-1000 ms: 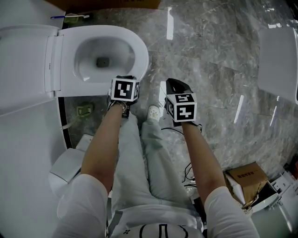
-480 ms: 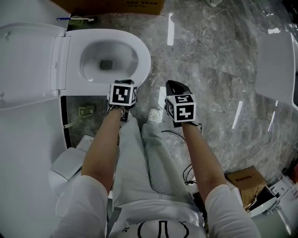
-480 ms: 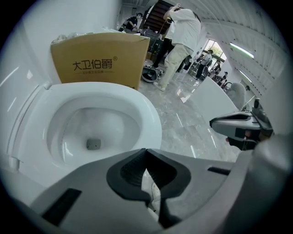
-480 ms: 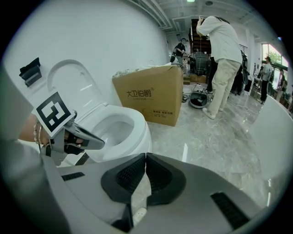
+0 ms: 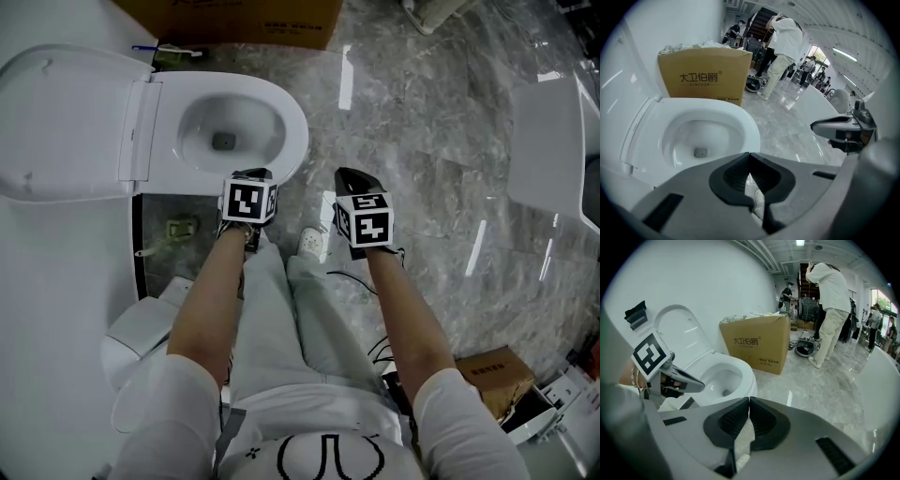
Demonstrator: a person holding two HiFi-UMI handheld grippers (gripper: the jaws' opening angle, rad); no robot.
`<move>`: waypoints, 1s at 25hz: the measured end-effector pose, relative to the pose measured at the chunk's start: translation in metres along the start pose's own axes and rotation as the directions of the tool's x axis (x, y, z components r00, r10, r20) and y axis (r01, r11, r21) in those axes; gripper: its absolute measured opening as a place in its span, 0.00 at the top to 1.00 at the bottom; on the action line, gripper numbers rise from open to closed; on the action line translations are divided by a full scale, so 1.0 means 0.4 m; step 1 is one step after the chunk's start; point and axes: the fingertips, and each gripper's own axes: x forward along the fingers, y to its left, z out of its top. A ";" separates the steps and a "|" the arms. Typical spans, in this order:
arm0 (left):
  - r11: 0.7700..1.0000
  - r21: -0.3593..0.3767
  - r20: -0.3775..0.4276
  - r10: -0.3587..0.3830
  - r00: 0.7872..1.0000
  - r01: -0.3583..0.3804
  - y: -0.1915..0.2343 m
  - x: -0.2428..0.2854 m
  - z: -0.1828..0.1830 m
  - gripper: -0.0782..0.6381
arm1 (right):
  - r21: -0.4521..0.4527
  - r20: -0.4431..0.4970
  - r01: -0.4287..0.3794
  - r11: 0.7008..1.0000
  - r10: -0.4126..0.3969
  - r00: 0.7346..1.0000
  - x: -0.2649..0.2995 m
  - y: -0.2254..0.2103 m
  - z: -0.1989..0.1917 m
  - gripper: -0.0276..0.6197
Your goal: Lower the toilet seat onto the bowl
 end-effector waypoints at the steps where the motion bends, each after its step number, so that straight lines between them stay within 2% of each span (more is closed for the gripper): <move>1: 1.000 -0.003 0.002 0.002 1.000 -0.002 -0.001 -0.011 0.001 0.88 | 0.000 0.008 0.002 1.000 -0.002 1.000 -0.010 0.001 0.011 0.91; 16: 0.999 0.005 0.092 0.037 0.995 -0.038 -0.026 -0.202 0.085 0.88 | -0.007 0.069 0.015 1.000 -0.015 0.998 -0.167 0.012 0.127 0.91; 25: 0.998 -0.007 0.176 0.065 0.982 -0.065 -0.025 -0.341 0.144 0.88 | -0.045 0.123 0.014 0.999 -0.008 0.992 -0.259 0.039 0.213 0.91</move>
